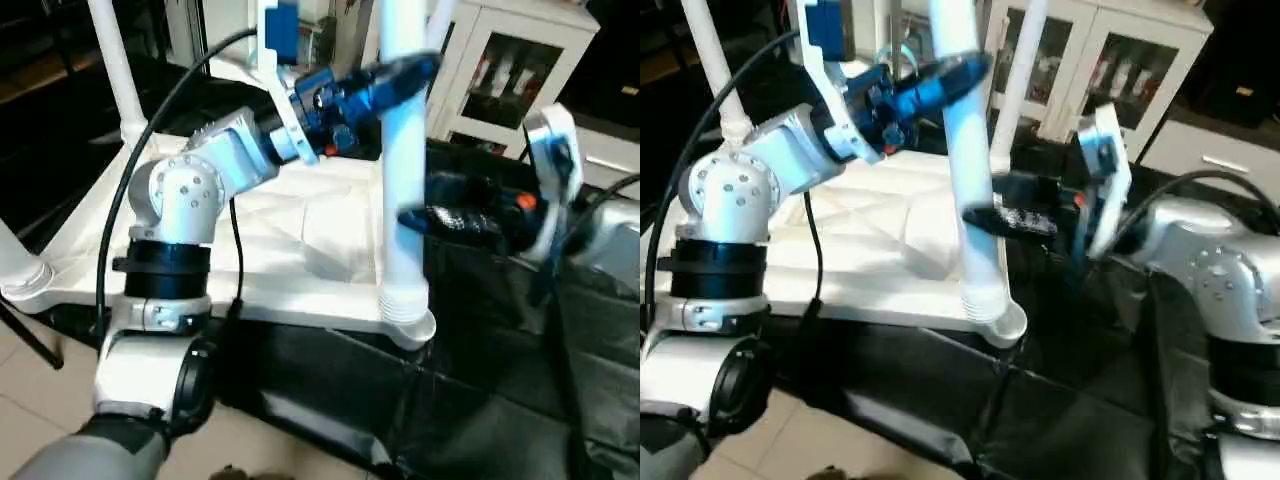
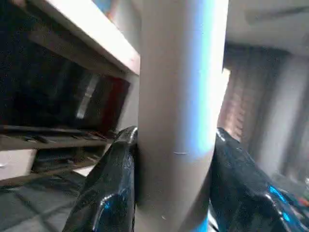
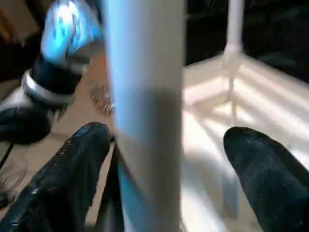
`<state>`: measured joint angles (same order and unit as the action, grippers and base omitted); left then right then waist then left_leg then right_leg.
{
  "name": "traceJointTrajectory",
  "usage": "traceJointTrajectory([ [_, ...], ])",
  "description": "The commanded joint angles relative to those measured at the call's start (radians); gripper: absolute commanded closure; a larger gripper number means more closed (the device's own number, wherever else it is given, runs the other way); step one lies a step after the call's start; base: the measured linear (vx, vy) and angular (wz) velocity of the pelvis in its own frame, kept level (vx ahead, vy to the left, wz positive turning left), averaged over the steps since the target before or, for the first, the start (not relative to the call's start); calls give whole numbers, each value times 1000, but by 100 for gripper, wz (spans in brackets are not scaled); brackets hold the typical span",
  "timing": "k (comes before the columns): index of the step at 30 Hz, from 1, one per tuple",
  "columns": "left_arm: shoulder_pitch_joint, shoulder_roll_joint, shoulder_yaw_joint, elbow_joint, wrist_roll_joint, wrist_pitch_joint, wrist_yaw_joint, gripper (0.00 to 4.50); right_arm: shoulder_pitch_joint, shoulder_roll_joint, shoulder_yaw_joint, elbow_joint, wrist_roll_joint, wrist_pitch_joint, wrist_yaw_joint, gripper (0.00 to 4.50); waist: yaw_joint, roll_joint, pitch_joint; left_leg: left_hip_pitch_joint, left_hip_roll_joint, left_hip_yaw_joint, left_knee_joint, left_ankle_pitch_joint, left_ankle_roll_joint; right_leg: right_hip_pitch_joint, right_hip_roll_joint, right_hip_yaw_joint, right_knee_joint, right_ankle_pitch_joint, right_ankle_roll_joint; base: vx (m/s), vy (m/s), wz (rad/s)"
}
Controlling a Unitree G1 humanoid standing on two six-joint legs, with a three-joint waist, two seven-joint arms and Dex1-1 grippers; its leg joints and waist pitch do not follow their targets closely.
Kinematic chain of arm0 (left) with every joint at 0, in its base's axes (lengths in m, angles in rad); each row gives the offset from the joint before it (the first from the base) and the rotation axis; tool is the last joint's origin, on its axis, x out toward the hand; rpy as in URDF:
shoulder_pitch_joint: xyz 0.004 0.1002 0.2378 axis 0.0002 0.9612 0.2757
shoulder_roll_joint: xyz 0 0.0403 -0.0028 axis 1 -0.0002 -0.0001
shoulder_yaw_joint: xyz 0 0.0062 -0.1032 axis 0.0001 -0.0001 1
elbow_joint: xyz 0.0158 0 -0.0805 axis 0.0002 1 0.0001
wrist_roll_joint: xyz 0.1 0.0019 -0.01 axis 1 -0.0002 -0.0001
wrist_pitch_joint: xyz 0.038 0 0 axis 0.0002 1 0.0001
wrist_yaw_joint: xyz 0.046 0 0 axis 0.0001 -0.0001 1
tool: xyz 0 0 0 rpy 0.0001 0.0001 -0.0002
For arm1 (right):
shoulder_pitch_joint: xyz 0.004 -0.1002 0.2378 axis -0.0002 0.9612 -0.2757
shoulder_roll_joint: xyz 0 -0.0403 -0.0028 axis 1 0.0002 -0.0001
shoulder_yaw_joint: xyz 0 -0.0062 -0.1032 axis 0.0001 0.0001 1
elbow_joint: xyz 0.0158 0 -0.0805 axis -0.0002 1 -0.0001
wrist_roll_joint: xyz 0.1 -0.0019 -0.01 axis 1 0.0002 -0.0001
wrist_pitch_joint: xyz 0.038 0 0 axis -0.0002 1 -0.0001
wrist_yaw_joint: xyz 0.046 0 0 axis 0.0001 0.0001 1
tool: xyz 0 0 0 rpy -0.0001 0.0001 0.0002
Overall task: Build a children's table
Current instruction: Rotate table base
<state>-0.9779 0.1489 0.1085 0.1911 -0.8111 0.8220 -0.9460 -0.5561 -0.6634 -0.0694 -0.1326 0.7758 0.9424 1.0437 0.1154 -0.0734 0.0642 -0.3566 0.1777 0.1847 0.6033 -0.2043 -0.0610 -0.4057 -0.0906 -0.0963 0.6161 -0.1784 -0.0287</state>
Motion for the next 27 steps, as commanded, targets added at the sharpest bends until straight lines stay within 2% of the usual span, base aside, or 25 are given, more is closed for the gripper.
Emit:
traceJointTrajectory([
  [1,-22,-3,-22,-32,-16,12,-21,278,-5,-12,18,5,-11,7,13,23,5,1,-69,3,53,-19,-61,-49,43,71,-71,59,-58,-85,-236,0,0,0],
  [6,-18,12,-43,-68,-43,34,-78,278,-33,-5,34,21,1,15,17,23,1,3,-67,5,54,-19,-62,-60,34,67,-70,60,-63,-134,-220,0,0,0],
  [7,-16,14,-49,-75,-44,35,-89,278,-34,-8,39,25,-1,12,28,23,1,7,-67,6,54,-19,-62,-59,33,67,-70,59,-62,-131,-220,0,0,0],
  [8,-14,17,-56,-81,-46,36,-105,278,-35,-13,46,30,-7,4,44,23,1,6,-67,6,55,-19,-62,-60,33,67,-69,59,-62,-124,-221,0,0,0],
  [12,-17,27,-88,-97,-42,31,-153,278,-42,-26,66,38,-13,-27,102,23,2,10,-70,7,55,-18,-61,-46,40,67,-69,60,-57,-81,-238,0,0,0],
  [15,-24,34,-110,-100,-35,30,-181,278,-55,-20,79,40,-28,-53,102,23,3,6,-69,4,54,-19,-62,-52,36,69,-70,59,-58,-92,-237,0,0,0],
  [19,-27,41,-127,-102,-30,34,-208,278,-68,-11,89,47,-40,-63,101,23,2,7,-69,5,53,-19,-62,-62,28,69,-70,60,-60,-121,-227,0,0,0],
  [20,-27,44,-131,-103,-27,33,-212,278,-69,-11,92,47,-43,-65,104,23,-1,-6,-68,4,54,-17,-62,-60,29,68,-68,60,-62,-123,-222,0,0,0],
  [22,-30,48,-147,-103,-14,28,-226,278,-75,-13,107,49,-53,-75,119,23,0,1,-69,5,54,-18,-62,-52,31,67,-69,60,-60,-128,-219,0,0,0],
  [24,-33,47,-155,-95,-7,22,-231,278,-78,-11,114,50,-57,-77,127,51,0,2,-69,5,54,-18,-61,-44,34,67,-69,60,-58,-115,-223,0,0,0],
  [27,-38,41,-167,-69,6,4,-243,278,-74,-8,131,41,-51,-80,143,61,0,0,-70,5,54,-18,-60,-38,39,68,-69,60,-57,-102,-225,0,0,0],
])
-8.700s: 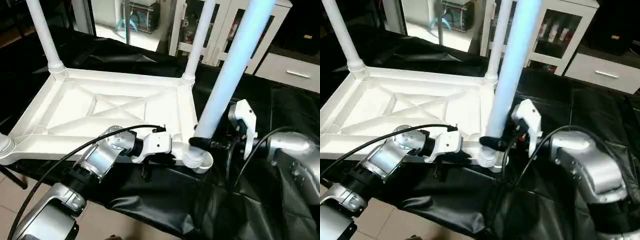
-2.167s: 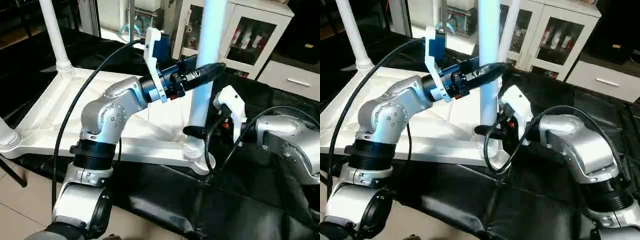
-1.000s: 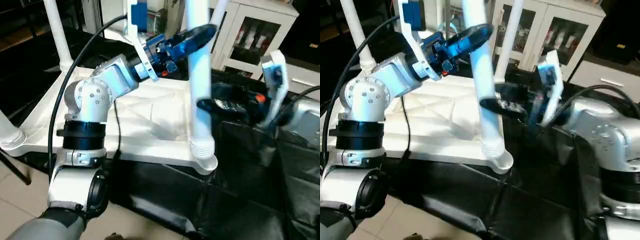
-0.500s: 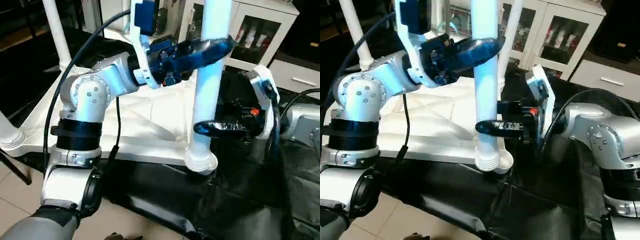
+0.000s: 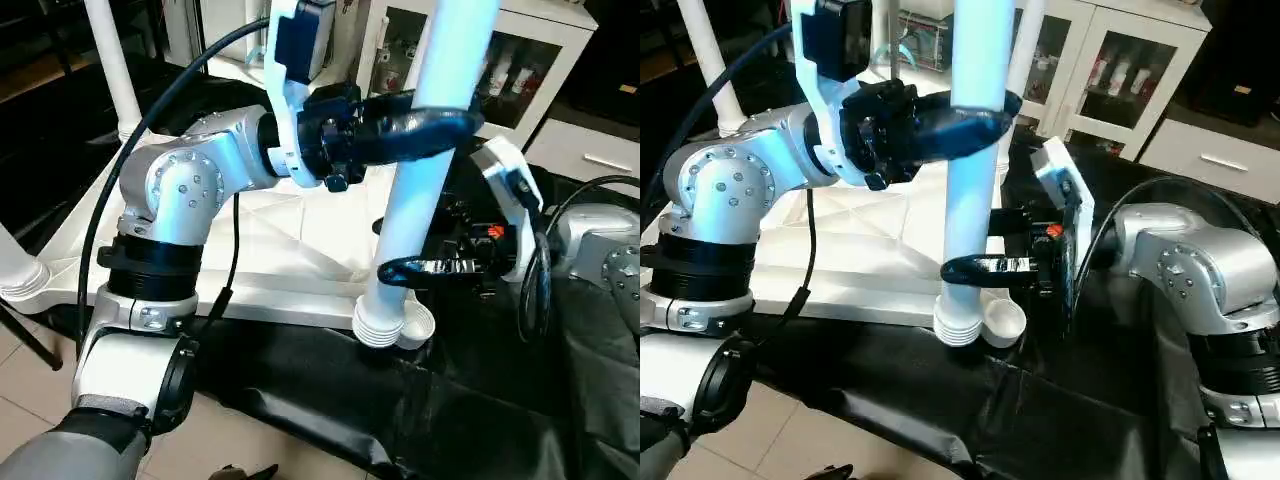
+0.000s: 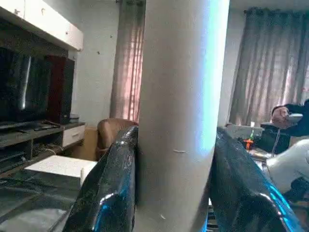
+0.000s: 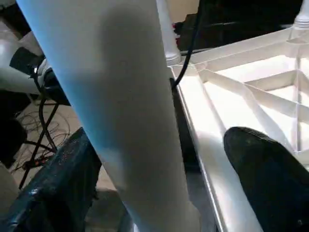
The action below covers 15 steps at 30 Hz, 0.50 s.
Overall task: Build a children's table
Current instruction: Rotate table base
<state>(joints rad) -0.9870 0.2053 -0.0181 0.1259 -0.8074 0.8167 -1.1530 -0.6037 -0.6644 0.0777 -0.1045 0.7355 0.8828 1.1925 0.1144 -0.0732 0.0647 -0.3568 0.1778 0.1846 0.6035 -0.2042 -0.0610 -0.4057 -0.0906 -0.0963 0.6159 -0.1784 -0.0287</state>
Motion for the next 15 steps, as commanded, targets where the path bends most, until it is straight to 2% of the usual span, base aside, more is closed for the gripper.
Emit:
traceJointTrajectory([
  [1,-29,-16,-42,0,4,6,-38,278,-25,-5,-14,8,-7,-19,-4,69,2,0,-71,5,54,-17,-60,-39,42,68,-69,61,-57,-102,-227,0,0,0],
  [8,-33,-19,-47,24,14,-15,-43,278,-10,8,2,-16,0,-19,8,116,3,1,-72,5,54,-18,-59,-41,40,68,-69,60,-57,-106,-227,0,0,0],
  [9,-34,-21,-44,29,18,-21,-46,278,-8,12,7,-17,-6,-24,9,141,3,3,-73,6,54,-18,-60,-46,38,68,-70,60,-58,-112,-227,0,0,0],
  [11,-34,-22,-42,33,18,-25,-46,278,-7,13,8,-17,-7,-27,10,146,3,0,-75,5,54,-18,-59,-42,37,69,-69,60,-56,-104,-228,0,0,0],
  [15,-42,-24,-30,57,27,-42,-42,278,-4,19,6,-19,-17,-45,5,158,3,1,-76,5,54,-18,-58,-34,39,69,-69,60,-53,-83,-235,0,0,0],
])
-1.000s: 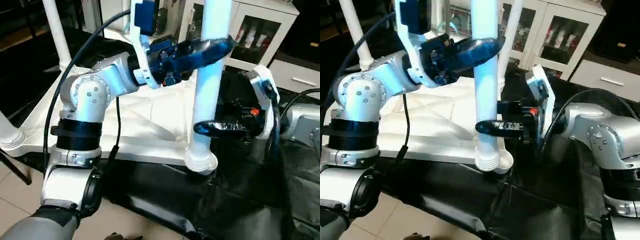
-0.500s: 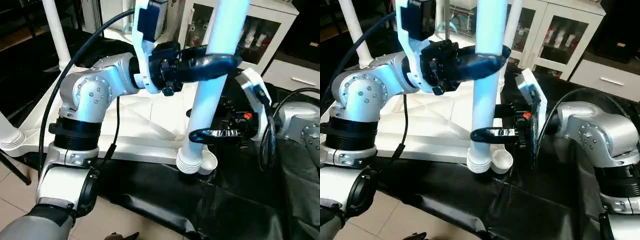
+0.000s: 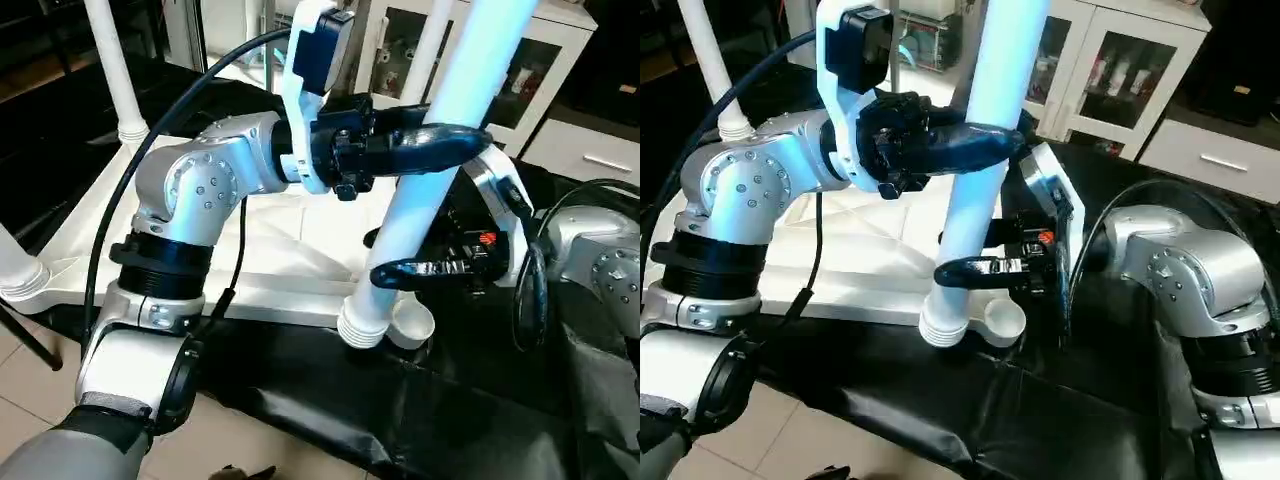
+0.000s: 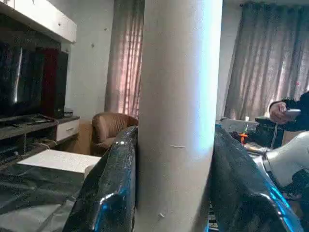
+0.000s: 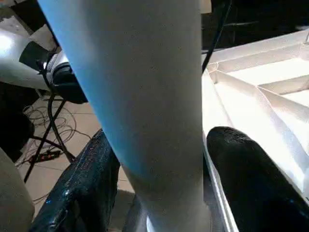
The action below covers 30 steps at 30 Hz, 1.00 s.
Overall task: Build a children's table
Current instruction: Rotate table base
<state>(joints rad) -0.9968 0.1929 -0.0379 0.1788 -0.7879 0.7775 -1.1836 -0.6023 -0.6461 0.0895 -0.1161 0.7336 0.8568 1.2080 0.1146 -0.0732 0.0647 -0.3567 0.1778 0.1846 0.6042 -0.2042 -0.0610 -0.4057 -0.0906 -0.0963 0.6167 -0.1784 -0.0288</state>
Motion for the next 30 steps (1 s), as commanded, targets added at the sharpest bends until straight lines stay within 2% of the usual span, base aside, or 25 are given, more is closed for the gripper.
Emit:
traceJointTrajectory([
  [1,-35,-10,-7,11,8,-4,-16,279,-6,4,-8,-6,-16,-17,-16,158,3,1,-76,5,54,-17,-59,-33,40,69,-69,60,-54,-81,-235,0,0,0],
  [2,-35,-10,-7,11,8,-4,-16,279,-6,4,-8,-6,-16,-17,-16,158,3,1,-76,5,53,-17,-58,-32,42,69,-69,60,-54,-80,-235,0,0,0],
  [3,-36,-8,-6,15,9,-6,-19,279,-5,5,-10,-5,-16,-15,-19,127,3,1,-76,5,53,-17,-59,-33,42,70,-69,60,-54,-83,-236,0,0,0],
  [6,-38,-4,0,22,6,-7,-23,279,9,3,-7,-8,-23,-14,-23,121,4,1,-76,5,54,-18,-59,-32,39,70,-70,60,-53,-83,-236,0,0,0],
  [7,-39,-1,1,24,4,-7,-26,279,20,2,0,-13,-34,-28,-27,97,4,2,-76,6,54,-17,-59,-32,39,69,-70,60,-53,-80,-237,0,0,0],
  [10,-37,1,0,20,0,-6,-27,279,32,5,8,-15,-43,-39,-34,80,4,3,-75,5,53,-17,-59,-36,37,69,-70,60,-54,-82,-235,0,0,0],
  [12,-37,1,0,20,-1,-5,-28,279,37,5,13,-18,-46,-43,-33,80,3,2,-76,4,53,-18,-59,-35,36,71,-70,60,-53,-81,-235,0,0,0],
  [20,-45,1,3,26,0,-7,-26,279,67,1,31,-41,-49,-52,-13,80,4,5,-77,5,54,-18,-58,-43,36,71,-69,60,-53,-73,-241,0,0,0],
  [26,-44,-3,5,25,-1,-7,-21,280,79,5,38,-46,-51,-57,-16,80,4,6,-75,6,55,-19,-59,-63,26,71,-70,60,-57,-106,-233,0,0,0],
  [27,-45,-4,7,26,-3,-6,-21,280,80,9,39,-46,-50,-57,-17,80,4,9,-75,5,55,-19,-59,-64,25,71,-70,60,-56,-105,-233,0,0,0],
  [30,-47,-5,8,29,-1,-8,-21,280,85,20,48,-50,-52,-62,-23,80,3,7,-76,5,54,-20,-59,-65,24,71,-70,60,-55,-99,-233,0,0,0],
])
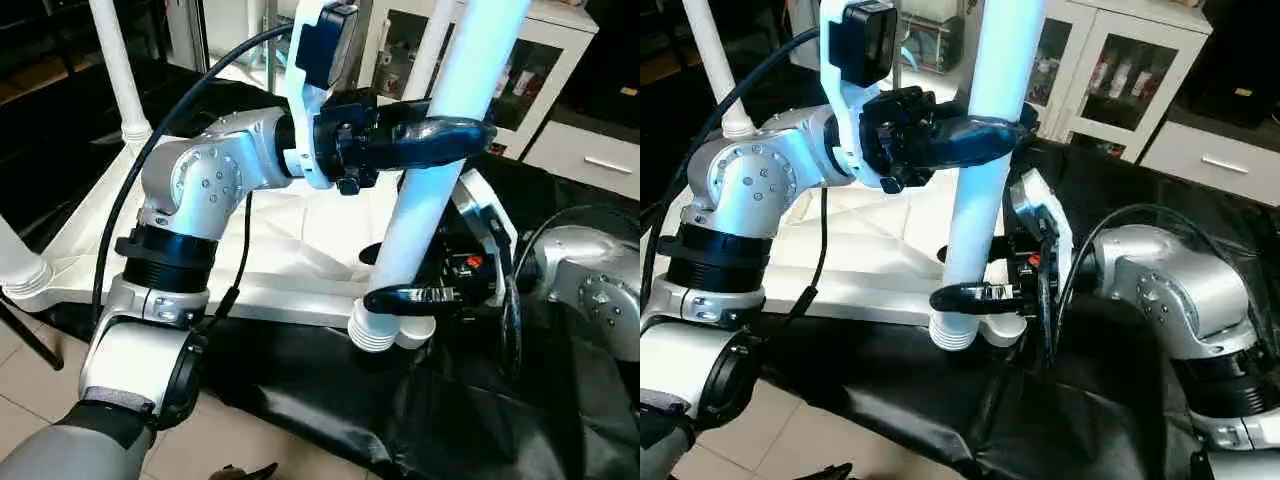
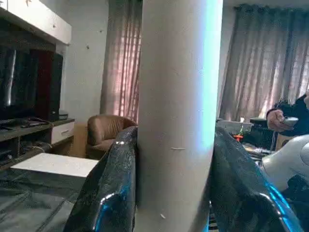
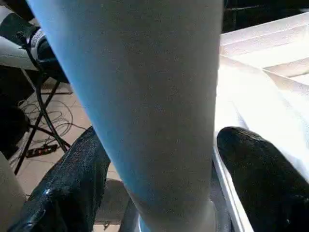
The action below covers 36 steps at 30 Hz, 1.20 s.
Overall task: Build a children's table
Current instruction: Rotate table base
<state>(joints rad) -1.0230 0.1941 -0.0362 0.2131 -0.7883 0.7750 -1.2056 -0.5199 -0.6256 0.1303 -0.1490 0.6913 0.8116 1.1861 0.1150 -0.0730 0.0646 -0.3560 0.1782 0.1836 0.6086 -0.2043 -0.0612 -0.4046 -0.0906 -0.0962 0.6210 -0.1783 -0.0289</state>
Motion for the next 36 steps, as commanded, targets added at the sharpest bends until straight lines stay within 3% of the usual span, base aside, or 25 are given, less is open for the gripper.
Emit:
traceJointTrajectory([
  [1,-21,-7,6,-5,-1,-5,2,280,4,2,9,-18,-10,-18,-2,80,3,7,-76,4,54,-19,-63,-65,23,70,-70,60,-60,-100,-233,0,0,0],
  [3,-21,-8,6,-5,-1,-5,2,280,4,4,10,-19,-9,-18,-2,80,3,7,-75,5,54,-19,-63,-71,22,69,-70,60,-61,-108,-232,0,0,0],
  [4,-21,-9,7,-5,-2,-4,4,280,4,5,9,-18,-8,-17,-2,108,3,7,-75,5,54,-19,-63,-77,20,69,-70,60,-62,-118,-230,0,0,0],
  [8,-22,-12,9,-4,-3,-4,8,280,5,8,6,-19,-2,-14,0,121,3,6,-74,4,54,-20,-63,-84,15,68,-70,60,-64,-139,-219,0,0,0],
  [20,-24,-16,13,0,-4,-6,11,280,0,12,3,-15,5,-11,2,235,3,7,-74,4,53,-20,-64,-84,14,69,-70,60,-64,-140,-214,0,0,0],
  [32,-20,-19,29,6,-7,1,40,280,-5,14,-6,-15,7,-14,-3,251,3,8,-76,4,53,-20,-63,-85,12,69,-69,60,-63,-130,-217,0,0,0],
  [34,-27,-27,49,16,-22,17,65,210,-7,14,-8,-16,8,-16,-5,252,3,12,-76,3,53,-21,-63,-86,12,70,-70,59,-63,-131,-219,0,0,0],
  [36,-37,-26,65,21,-41,33,69,210,-8,15,-15,-19,12,-16,-10,254,3,11,-77,4,53,-21,-62,-86,13,70,-69,59,-63,-125,-222,0,0,0],
])
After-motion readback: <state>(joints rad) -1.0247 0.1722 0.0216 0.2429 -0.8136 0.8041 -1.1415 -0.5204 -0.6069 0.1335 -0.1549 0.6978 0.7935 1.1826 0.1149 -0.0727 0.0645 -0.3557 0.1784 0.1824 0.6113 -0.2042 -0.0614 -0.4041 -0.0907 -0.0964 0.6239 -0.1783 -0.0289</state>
